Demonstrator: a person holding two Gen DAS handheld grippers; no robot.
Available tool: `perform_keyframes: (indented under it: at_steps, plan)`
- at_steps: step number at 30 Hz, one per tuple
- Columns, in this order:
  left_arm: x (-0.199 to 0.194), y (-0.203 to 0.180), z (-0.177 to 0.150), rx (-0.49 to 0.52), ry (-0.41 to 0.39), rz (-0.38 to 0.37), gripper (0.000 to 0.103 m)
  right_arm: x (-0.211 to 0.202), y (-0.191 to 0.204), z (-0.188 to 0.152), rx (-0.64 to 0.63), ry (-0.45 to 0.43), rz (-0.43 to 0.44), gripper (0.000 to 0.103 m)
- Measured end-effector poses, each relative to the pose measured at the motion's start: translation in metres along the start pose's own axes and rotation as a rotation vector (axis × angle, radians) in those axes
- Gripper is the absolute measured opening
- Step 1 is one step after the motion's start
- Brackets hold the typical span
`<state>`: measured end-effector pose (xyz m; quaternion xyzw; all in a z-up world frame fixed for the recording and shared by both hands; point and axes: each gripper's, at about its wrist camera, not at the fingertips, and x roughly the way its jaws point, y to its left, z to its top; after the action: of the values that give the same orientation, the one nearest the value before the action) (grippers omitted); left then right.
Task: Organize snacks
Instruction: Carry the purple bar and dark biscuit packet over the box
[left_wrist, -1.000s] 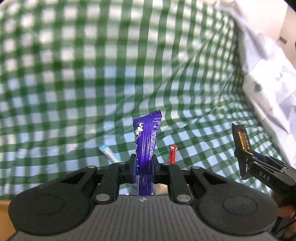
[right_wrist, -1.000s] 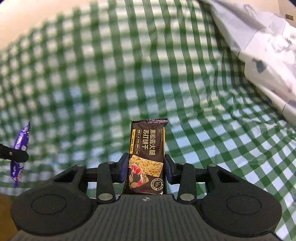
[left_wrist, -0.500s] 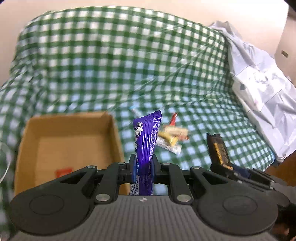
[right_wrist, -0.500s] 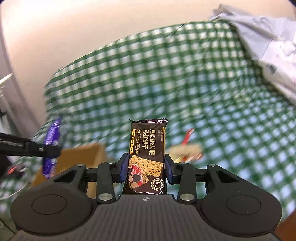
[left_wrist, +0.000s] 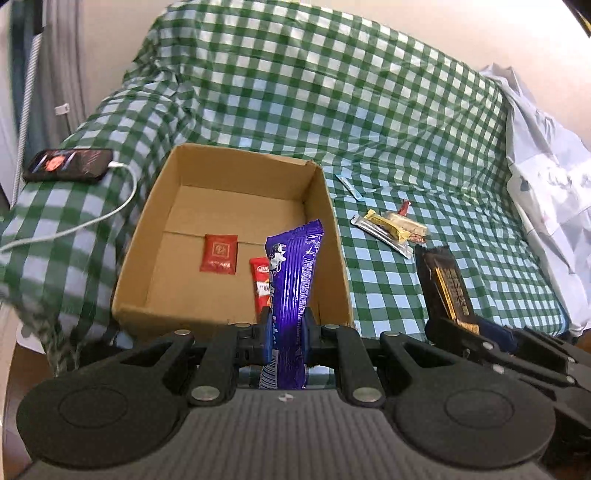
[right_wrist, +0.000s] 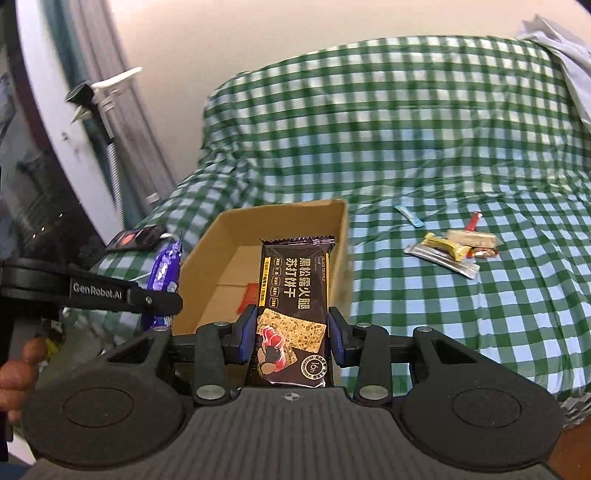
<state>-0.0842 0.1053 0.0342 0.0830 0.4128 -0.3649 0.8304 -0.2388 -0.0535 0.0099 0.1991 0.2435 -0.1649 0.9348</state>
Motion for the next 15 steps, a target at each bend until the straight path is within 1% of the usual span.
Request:
perform_keyframes:
  at_steps: [7, 15]
  plan:
    - [-0.024, 0.007, -0.015, -0.005, -0.042, 0.003, 0.016, -0.019, 0.028, -0.002, -0.052, -0.022, -0.011, 0.041]
    - [-0.035, 0.010, -0.018, -0.008, -0.071, 0.002, 0.016, -0.026, 0.036, -0.002, -0.074, -0.037, -0.029, 0.041]
